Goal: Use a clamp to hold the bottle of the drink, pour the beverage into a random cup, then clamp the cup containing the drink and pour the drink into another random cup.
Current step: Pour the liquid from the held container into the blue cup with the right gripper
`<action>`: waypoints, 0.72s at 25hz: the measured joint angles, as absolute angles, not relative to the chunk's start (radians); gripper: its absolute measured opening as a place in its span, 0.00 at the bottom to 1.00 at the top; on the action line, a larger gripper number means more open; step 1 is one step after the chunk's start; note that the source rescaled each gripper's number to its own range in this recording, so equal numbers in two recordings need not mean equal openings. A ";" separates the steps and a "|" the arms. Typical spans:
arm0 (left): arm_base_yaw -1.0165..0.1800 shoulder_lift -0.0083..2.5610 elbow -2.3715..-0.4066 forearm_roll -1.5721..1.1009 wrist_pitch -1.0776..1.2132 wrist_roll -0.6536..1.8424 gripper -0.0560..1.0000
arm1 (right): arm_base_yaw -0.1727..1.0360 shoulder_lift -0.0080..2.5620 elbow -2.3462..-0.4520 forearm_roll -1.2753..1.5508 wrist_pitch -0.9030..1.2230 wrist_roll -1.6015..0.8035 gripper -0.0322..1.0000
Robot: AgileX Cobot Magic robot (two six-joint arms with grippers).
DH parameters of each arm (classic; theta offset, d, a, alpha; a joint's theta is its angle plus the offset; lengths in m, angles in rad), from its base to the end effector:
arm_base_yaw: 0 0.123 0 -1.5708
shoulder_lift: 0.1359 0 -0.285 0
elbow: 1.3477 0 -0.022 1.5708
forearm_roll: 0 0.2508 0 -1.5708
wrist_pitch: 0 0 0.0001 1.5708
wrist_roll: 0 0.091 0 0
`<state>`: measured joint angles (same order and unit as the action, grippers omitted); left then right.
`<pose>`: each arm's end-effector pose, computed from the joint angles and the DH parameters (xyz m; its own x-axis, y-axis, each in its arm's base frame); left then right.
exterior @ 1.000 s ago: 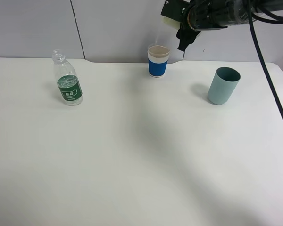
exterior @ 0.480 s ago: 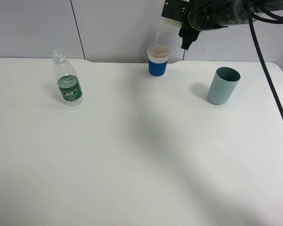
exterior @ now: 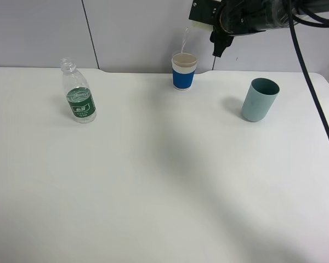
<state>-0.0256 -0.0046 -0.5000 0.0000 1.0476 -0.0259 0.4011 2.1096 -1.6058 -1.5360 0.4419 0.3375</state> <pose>-0.0050 0.0001 0.2783 -0.4406 -0.0146 -0.8976 0.0142 0.9996 -0.0233 0.4672 0.1558 0.2297 -0.1458 -0.9752 -0.1665 -0.3578 0.2088 -0.9101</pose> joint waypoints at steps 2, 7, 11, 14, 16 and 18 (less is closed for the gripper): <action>-0.026 -0.005 -0.500 0.000 1.048 -0.026 1.00 | 0.401 2.110 -1.606 -1.538 0.442 0.336 0.03; -0.026 -0.005 -0.500 0.000 1.048 -0.026 1.00 | 0.401 2.110 -1.606 -1.545 0.442 0.336 0.03; -0.026 -0.005 -0.500 0.000 1.048 -0.026 1.00 | 0.401 2.110 -1.606 -1.554 0.442 0.335 0.03; -0.026 -0.005 -0.500 0.000 1.048 -0.026 1.00 | 0.401 2.110 -1.606 -1.566 0.442 0.335 0.03; -0.026 -0.005 -0.500 0.000 1.048 -0.026 1.00 | 0.401 2.110 -1.606 -1.587 0.442 0.335 0.03; -0.026 -0.005 -0.500 0.000 1.048 -0.026 1.00 | 0.401 2.110 -1.606 -1.601 0.442 0.334 0.03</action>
